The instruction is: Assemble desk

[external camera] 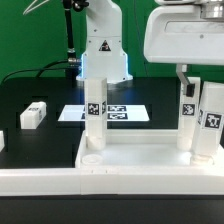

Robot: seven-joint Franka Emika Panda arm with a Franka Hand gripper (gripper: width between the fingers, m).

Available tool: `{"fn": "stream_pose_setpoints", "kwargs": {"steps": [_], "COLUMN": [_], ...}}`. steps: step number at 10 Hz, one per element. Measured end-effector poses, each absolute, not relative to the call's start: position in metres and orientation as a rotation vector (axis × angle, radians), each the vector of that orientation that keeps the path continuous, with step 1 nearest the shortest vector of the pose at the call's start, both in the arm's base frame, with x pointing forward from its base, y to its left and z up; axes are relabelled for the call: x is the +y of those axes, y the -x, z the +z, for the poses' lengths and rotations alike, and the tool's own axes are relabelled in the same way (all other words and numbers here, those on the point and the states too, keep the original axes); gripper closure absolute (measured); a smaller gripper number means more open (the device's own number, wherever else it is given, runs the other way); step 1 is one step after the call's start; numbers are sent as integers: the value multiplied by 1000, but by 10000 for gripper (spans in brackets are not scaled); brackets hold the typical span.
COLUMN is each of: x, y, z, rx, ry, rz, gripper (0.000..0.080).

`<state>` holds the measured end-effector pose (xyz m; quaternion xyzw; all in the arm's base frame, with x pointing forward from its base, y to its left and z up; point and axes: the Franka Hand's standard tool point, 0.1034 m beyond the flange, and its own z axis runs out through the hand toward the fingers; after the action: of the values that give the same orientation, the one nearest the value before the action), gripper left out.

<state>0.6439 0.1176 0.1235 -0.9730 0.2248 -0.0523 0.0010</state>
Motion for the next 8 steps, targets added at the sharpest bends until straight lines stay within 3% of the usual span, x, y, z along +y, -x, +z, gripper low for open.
{"fn": "stream_pose_setpoints", "kwargs": {"steps": [1,2,3,8], "x": [117,117,115,105], "y": [-644,-644,-644,-646], "z": [123,123,123,123], "rx": [703,734,884,1612], "ry": [3056,3047,3004,2630], "rz": [-164,-164,-163,-130], "gripper": [372,372,507,507]}}
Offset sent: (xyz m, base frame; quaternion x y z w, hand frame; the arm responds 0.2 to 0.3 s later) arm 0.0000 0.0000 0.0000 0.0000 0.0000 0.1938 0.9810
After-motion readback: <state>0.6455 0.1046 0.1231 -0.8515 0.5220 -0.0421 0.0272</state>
